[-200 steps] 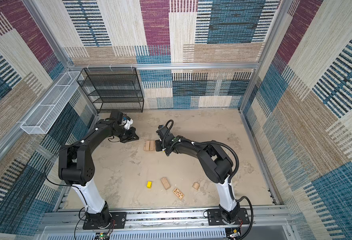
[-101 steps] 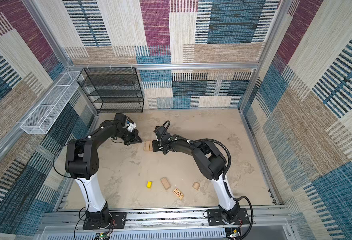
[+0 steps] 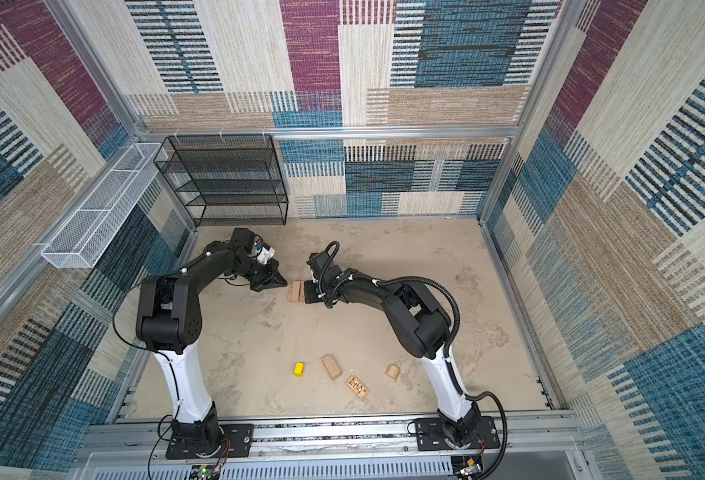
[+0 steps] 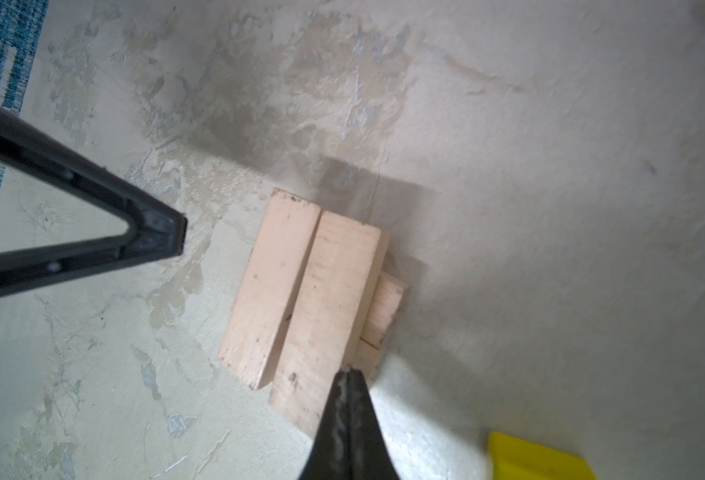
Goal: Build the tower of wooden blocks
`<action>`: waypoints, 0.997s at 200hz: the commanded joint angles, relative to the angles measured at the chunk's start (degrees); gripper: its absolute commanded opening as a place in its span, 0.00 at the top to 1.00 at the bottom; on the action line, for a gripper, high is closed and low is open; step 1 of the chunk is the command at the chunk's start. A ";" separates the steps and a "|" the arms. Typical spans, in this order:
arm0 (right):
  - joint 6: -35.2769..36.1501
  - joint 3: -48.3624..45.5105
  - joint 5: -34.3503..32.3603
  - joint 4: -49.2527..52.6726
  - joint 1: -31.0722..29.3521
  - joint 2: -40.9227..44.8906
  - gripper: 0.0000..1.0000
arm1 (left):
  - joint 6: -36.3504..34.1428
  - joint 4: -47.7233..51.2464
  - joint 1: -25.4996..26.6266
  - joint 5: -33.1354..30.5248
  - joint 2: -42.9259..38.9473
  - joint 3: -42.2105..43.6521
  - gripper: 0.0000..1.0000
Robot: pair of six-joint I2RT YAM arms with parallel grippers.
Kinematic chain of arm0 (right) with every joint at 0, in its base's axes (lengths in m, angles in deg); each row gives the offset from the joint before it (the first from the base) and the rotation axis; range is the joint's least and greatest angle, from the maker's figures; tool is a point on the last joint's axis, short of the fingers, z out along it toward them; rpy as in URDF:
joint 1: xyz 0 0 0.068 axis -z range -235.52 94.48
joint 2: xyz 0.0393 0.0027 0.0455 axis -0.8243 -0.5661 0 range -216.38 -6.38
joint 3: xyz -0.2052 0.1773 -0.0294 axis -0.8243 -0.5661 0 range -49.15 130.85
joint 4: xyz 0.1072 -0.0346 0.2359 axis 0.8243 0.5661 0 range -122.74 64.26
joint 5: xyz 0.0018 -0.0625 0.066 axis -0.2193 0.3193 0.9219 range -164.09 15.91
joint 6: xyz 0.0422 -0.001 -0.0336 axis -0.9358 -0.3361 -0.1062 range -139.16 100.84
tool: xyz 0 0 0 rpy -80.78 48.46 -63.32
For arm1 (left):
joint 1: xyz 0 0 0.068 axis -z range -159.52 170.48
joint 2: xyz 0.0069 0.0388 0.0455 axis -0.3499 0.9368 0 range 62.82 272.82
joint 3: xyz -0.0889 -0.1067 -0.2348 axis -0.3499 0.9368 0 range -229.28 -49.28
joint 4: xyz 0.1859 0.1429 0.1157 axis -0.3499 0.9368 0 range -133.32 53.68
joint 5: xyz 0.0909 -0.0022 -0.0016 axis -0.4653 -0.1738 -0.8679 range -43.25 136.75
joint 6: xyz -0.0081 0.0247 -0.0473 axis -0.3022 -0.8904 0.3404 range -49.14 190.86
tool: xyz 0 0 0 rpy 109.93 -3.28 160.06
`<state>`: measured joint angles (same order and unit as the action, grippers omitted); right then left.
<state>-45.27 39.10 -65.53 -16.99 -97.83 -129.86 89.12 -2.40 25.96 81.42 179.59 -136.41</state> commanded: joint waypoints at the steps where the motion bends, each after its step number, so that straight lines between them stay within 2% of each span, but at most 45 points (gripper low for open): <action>1: -0.27 0.61 0.68 0.36 0.03 -0.25 0.98 | 0.54 0.27 -0.18 0.07 0.38 -0.54 1.00; 137: -0.26 1.31 1.97 0.34 0.06 -1.41 0.98 | 1.03 0.89 -0.10 2.13 3.71 -1.47 1.00; 199: -0.01 1.08 -0.07 1.39 0.03 -0.90 0.98 | 0.90 0.91 0.25 1.94 4.17 -1.72 1.00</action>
<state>-45.23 40.00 -64.20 -15.68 -97.83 -131.20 90.02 -2.00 26.22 82.93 183.85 -137.63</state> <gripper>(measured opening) 0.048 0.050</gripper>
